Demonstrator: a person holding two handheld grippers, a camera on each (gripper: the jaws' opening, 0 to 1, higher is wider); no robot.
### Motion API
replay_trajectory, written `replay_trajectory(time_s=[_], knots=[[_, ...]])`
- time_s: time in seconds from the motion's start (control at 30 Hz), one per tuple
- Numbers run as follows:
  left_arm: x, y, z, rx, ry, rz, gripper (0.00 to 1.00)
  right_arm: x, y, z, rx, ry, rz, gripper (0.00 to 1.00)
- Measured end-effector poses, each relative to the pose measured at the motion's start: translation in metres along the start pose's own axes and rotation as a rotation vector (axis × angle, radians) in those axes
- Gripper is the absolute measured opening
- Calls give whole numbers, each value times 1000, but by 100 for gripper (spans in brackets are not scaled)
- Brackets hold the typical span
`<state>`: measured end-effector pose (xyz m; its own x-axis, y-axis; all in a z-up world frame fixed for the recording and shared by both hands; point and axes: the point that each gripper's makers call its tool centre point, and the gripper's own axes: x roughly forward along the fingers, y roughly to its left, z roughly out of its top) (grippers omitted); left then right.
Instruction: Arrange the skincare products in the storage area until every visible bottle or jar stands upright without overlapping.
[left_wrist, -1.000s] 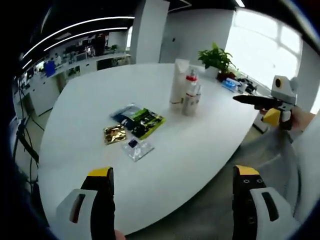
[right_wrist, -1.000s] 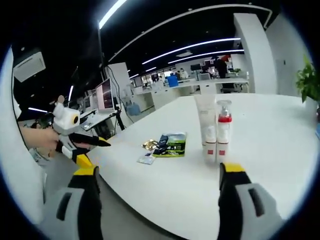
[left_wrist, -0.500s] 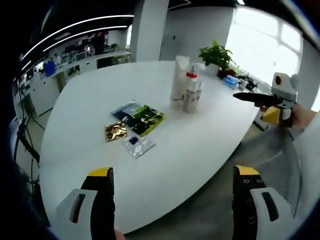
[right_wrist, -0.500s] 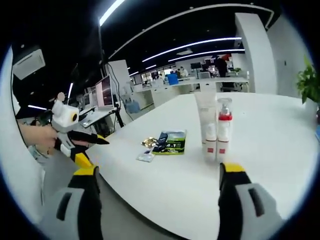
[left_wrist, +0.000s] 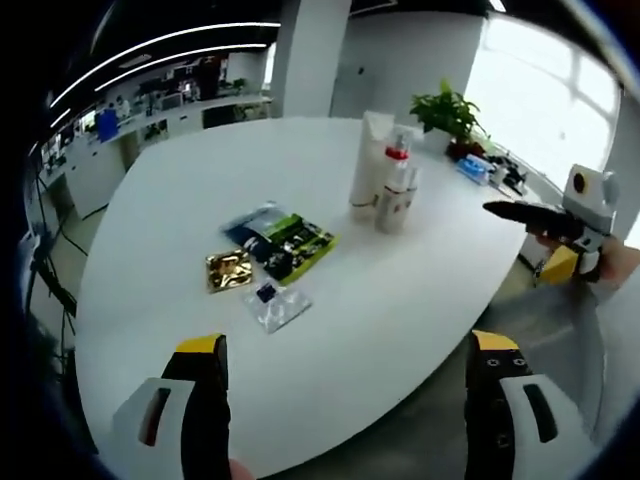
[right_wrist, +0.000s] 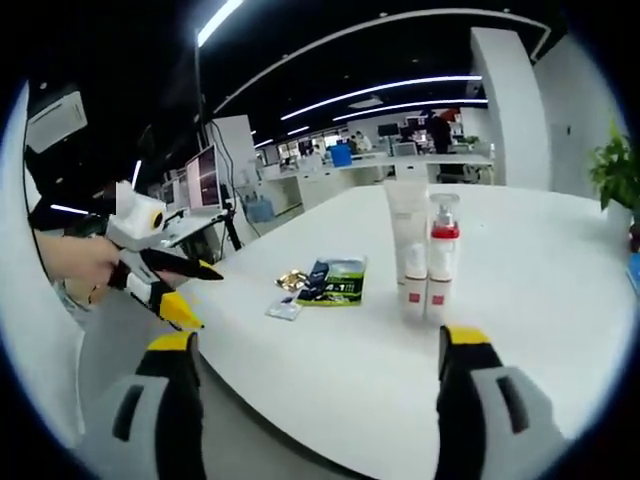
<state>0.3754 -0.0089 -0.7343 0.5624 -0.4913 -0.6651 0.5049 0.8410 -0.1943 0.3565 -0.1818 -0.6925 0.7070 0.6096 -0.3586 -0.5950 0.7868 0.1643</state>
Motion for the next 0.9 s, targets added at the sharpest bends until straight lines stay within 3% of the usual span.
replay_trajectory(time_s=[0.4,0.67,0.9], knots=[[47,6,23,-25,43,0,97,2,2,-4,-11,27,10,100],[76,20,35,-116,89,78,97,2,-2,-5,11,30,-5,100],[103,27,52,-114,94,122,97,2,-4,-5,25,31,-14,100]])
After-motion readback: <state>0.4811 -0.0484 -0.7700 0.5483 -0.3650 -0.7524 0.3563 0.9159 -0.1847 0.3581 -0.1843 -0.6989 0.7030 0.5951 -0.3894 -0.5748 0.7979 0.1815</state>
